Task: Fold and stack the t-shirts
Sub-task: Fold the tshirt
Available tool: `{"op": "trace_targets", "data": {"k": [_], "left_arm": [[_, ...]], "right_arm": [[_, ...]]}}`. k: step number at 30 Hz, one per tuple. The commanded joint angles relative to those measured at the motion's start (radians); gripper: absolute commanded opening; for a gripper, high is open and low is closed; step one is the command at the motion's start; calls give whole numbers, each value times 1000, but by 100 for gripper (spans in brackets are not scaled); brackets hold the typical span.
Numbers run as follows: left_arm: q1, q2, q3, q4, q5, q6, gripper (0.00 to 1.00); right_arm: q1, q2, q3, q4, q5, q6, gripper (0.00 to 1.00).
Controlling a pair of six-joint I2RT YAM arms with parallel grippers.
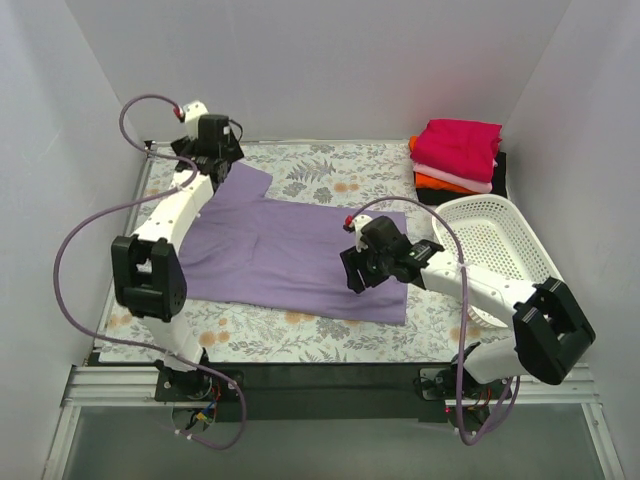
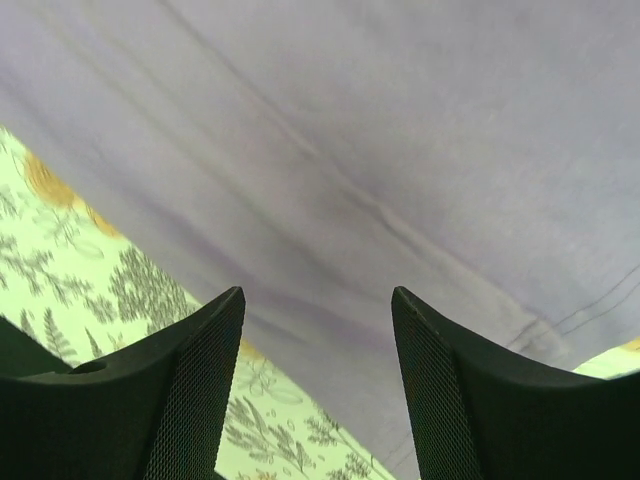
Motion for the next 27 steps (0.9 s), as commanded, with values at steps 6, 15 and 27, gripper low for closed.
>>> {"op": "trace_targets", "data": {"k": [6, 15, 27], "left_arm": [[65, 497, 384, 163, 128, 123, 84], [114, 672, 554, 338, 297, 175, 84], [148, 770, 616, 359, 369, 172, 81]], "right_arm": [[-37, 112, 139, 61, 62, -14, 56], [-51, 158, 115, 90, 33, -14, 55], [-52, 152, 84, 115, 31, -4, 55]]}}
